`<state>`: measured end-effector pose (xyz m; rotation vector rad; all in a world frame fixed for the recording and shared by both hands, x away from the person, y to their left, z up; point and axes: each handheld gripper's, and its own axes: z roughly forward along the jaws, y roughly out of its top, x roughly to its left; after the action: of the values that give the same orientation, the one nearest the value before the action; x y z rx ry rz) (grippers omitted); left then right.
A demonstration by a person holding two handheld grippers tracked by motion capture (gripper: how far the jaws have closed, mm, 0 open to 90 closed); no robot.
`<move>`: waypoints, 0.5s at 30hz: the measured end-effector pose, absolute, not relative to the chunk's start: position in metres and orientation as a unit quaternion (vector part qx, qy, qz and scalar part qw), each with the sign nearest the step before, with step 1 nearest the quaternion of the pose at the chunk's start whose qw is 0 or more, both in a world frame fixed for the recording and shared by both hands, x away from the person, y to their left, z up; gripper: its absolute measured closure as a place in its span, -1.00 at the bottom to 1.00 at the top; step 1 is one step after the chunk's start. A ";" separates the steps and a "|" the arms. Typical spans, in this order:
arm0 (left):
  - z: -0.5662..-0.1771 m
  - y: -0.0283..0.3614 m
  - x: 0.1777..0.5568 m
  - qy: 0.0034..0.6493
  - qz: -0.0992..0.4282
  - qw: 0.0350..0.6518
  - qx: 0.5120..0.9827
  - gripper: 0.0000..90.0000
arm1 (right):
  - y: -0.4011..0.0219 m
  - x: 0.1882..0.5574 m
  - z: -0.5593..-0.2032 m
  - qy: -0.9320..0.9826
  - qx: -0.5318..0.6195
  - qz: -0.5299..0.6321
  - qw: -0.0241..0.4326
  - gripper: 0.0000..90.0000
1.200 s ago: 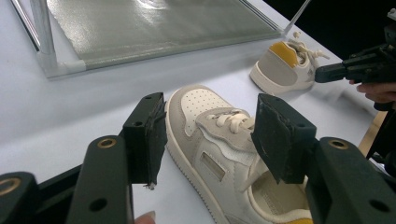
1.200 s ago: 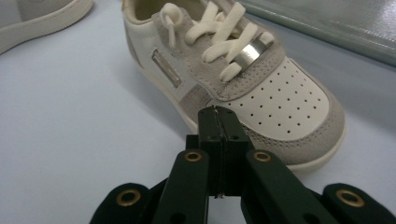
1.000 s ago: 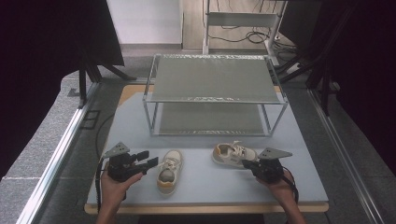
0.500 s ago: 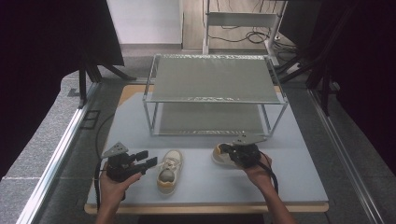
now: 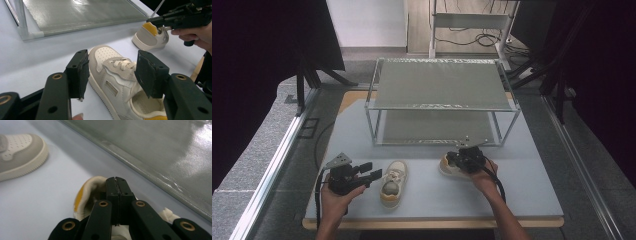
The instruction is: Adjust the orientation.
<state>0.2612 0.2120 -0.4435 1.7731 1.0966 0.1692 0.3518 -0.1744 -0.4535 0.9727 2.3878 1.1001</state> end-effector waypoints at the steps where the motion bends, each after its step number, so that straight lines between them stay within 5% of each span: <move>1: -0.444 0.212 0.261 0.453 0.070 0.501 0.734 -0.03 | -0.175 0.353 -0.453 0.840 0.344 0.386 0.167 1.00; 15: -0.444 0.211 0.261 0.453 0.069 0.500 0.735 -0.02 | -0.176 0.357 -0.455 0.844 0.344 0.379 0.163 1.00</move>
<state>0.2614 0.2109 -0.4443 1.7780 1.0957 0.1665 0.3570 -0.1758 -0.4547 0.9809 2.4065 1.0820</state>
